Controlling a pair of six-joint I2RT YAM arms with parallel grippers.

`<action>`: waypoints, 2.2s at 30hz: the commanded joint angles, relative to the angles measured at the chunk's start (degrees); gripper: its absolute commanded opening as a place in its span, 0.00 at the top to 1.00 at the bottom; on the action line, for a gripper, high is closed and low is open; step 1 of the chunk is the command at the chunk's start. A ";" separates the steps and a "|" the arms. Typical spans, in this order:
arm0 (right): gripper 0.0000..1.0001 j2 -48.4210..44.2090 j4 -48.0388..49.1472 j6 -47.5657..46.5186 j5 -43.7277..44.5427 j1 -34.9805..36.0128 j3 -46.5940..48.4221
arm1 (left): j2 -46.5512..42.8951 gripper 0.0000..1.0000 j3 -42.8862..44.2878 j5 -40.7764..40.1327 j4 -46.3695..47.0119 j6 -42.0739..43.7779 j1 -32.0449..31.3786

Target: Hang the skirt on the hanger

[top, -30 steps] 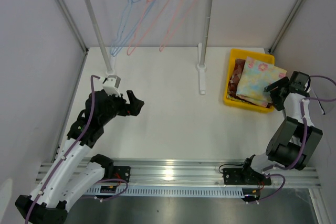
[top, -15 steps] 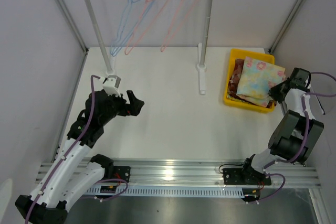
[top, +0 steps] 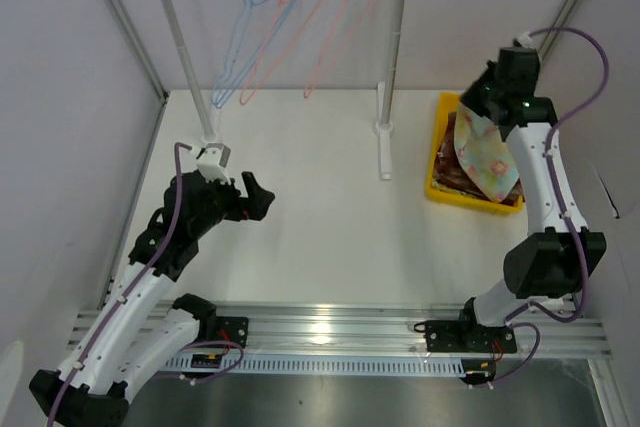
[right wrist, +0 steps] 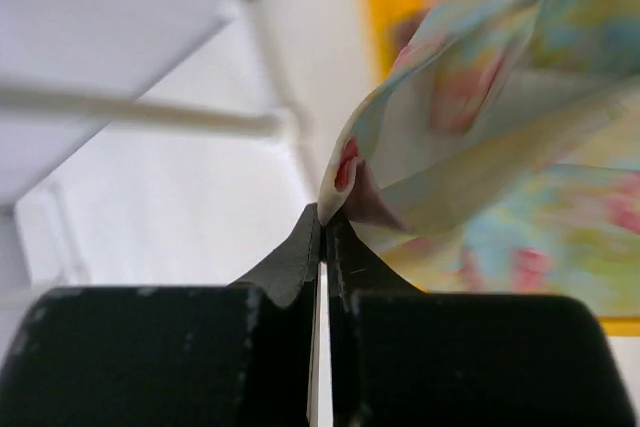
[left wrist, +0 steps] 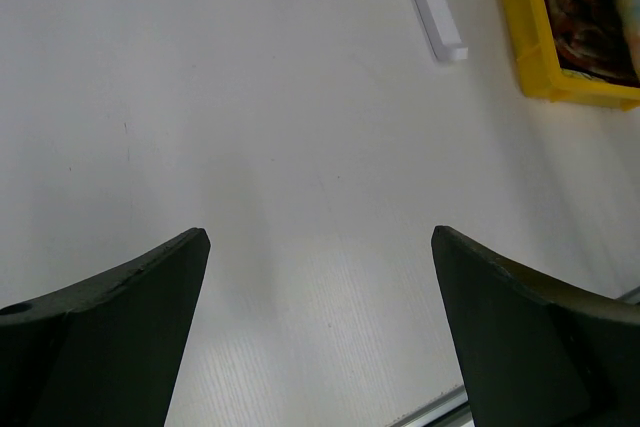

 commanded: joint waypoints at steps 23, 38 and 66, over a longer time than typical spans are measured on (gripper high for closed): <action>0.85 -9.99 12.78 13.82 11.90 60.50 -44.66 | 6.49 0.01 -10.74 5.43 6.42 -16.53 -0.08; 0.37 -8.77 -0.83 6.99 25.25 68.78 -25.36 | 8.07 0.13 -16.22 4.30 9.35 -21.21 -0.17; 0.45 36.68 -1.63 -14.04 19.63 62.10 7.72 | -13.38 0.22 -16.65 -7.57 -6.91 -29.73 0.53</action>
